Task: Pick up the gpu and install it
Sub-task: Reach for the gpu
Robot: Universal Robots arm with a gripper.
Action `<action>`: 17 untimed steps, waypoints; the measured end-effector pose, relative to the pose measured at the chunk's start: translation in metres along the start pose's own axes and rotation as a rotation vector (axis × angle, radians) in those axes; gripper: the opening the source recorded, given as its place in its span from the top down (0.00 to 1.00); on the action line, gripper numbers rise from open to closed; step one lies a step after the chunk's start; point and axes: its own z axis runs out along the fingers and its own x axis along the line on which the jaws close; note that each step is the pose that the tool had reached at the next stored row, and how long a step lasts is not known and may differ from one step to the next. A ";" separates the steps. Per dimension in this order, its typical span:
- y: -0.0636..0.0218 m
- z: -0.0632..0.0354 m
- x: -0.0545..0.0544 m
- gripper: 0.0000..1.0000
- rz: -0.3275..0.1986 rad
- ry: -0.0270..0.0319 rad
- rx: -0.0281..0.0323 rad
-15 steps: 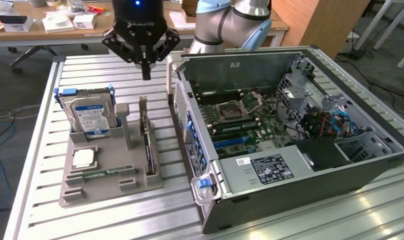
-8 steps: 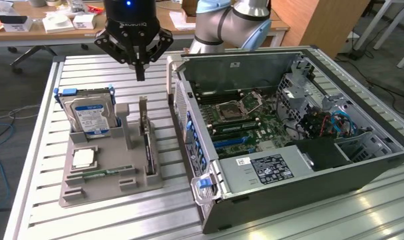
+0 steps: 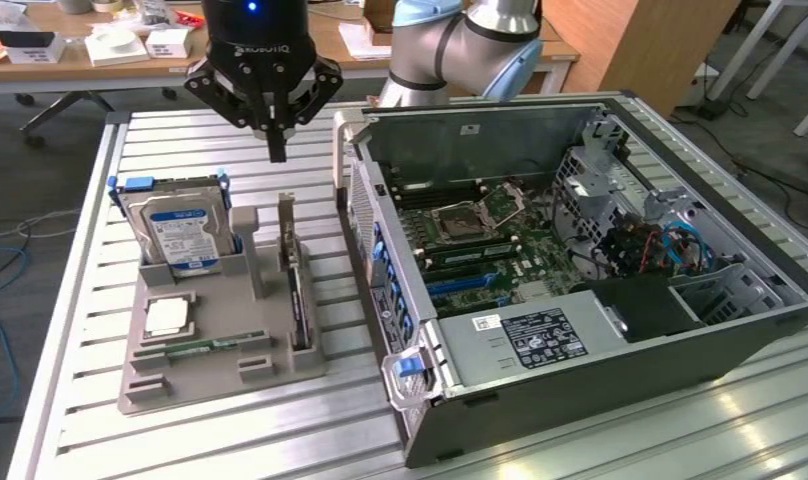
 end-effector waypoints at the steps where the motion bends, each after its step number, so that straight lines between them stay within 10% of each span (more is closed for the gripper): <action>1: -0.0005 -0.0001 0.000 0.90 0.000 0.0001 0.0001; 17: -0.0238 -0.0010 -0.002 0.90 -0.001 0.0000 0.0011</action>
